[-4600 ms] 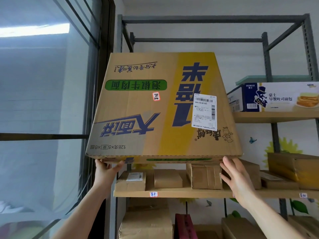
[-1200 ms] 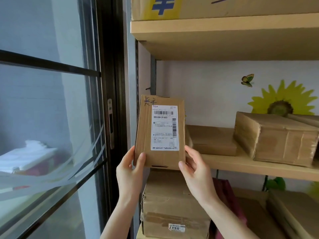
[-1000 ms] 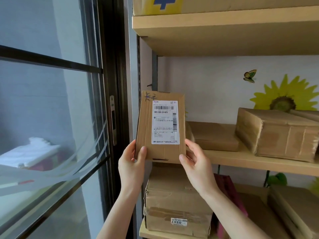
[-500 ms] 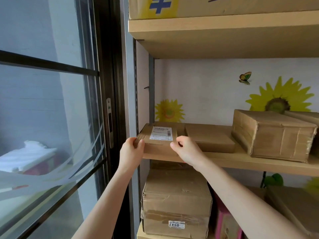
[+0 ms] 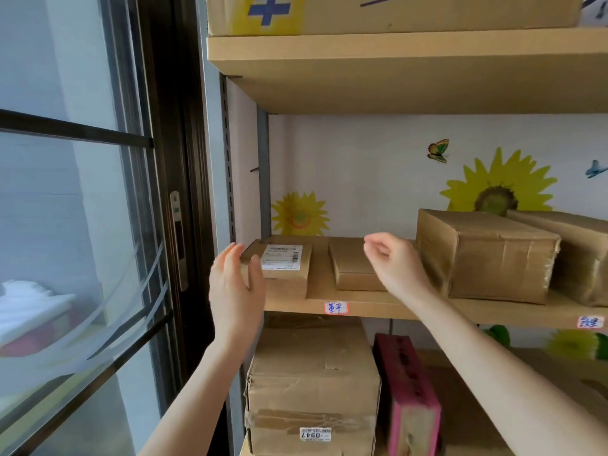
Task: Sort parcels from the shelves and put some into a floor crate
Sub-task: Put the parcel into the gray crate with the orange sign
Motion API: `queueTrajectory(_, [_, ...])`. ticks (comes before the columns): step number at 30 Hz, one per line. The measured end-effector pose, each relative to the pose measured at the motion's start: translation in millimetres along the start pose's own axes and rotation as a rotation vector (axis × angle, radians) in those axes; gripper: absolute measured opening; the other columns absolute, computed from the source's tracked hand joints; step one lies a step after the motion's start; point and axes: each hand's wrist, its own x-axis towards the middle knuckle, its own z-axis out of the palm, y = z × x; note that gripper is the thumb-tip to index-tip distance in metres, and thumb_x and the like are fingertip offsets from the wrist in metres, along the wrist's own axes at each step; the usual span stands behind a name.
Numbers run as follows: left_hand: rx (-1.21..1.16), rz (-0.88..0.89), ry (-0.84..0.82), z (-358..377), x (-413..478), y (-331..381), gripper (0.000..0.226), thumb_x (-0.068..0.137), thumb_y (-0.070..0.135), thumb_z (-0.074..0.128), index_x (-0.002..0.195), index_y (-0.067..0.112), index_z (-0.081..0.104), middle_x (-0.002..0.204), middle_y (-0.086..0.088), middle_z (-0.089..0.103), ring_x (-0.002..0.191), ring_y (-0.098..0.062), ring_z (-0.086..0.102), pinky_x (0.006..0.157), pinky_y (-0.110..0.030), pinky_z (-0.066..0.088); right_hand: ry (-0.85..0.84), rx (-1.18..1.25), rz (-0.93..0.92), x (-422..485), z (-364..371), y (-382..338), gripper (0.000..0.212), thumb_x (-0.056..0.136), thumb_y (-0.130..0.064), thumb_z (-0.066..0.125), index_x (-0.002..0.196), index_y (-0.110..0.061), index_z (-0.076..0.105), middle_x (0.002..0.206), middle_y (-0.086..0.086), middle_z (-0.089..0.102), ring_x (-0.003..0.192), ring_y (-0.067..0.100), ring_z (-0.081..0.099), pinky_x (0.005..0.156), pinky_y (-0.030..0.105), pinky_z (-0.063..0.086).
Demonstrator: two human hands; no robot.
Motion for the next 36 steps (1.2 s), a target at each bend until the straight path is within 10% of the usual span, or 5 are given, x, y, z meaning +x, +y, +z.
queueTrajectory(6, [0.099, 0.169, -0.414, 64.0, -1.6, 62.9, 0.029, 0.097, 0.021, 0.043, 0.094, -0.003, 0.059, 0.117, -0.014, 0.052, 0.1, -0.028, 0.055, 0.076, -0.019, 0.033, -0.088, -0.312, 0.15, 18.6, -19.1, 39.3, 0.028, 0.1, -0.017, 0.031, 0.092, -0.006, 0.055, 0.067, -0.001, 0.048, 0.073, 0.024, 0.051, 0.054, 0.026, 0.034])
queueTrajectory(11, [0.363, -0.032, -0.777, 97.3, 6.4, 69.0, 0.036, 0.098, 0.021, 0.037, 0.099, -0.008, 0.058, 0.11, -0.021, 0.055, 0.104, -0.034, 0.055, 0.078, -0.034, 0.043, -0.194, -0.245, 0.288, 15.7, -15.6, 52.9, 0.037, 0.101, -0.02, 0.026, 0.113, 0.002, 0.054, 0.085, 0.009, 0.053, 0.067, 0.016, 0.046, 0.061, 0.027, 0.035])
queueTrajectory(15, [0.261, -0.078, -0.714, 92.6, 1.7, 73.0, 0.032, 0.095, 0.017, 0.041, 0.065, 0.005, 0.044, 0.067, -0.003, 0.044, 0.065, -0.021, 0.049, 0.054, -0.025, 0.036, -0.152, -0.113, 0.34, 11.7, -20.7, 49.9, 0.038, 0.101, -0.018, 0.029, 0.132, -0.003, 0.046, 0.111, 0.013, 0.058, 0.092, 0.023, 0.056, 0.077, 0.031, 0.045])
queueTrajectory(23, [-0.877, -0.631, -0.371, 70.4, -16.6, 88.4, 0.036, 0.087, 0.024, 0.06, 0.118, 0.021, 0.042, 0.099, 0.005, 0.053, 0.087, -0.009, 0.053, 0.08, -0.031, 0.05, 0.008, 0.147, 0.227, -4.3, -27.6, 28.9, 0.038, 0.098, -0.019, 0.04, 0.136, -0.016, 0.045, 0.126, -0.003, 0.053, 0.122, 0.021, 0.05, 0.088, 0.019, 0.033])
queueTrajectory(36, [-0.644, 0.054, -0.826, 49.3, -41.9, 100.2, 0.056, 0.077, 0.036, 0.06, 0.131, 0.04, 0.046, 0.143, 0.013, 0.045, 0.131, 0.002, 0.039, 0.108, -0.025, 0.035, -0.039, 0.655, 0.296, -4.6, -45.3, -23.0, 0.029, 0.081, -0.03, 0.068, 0.103, -0.013, 0.064, 0.102, 0.004, 0.071, 0.095, 0.02, 0.068, 0.087, 0.04, 0.054])
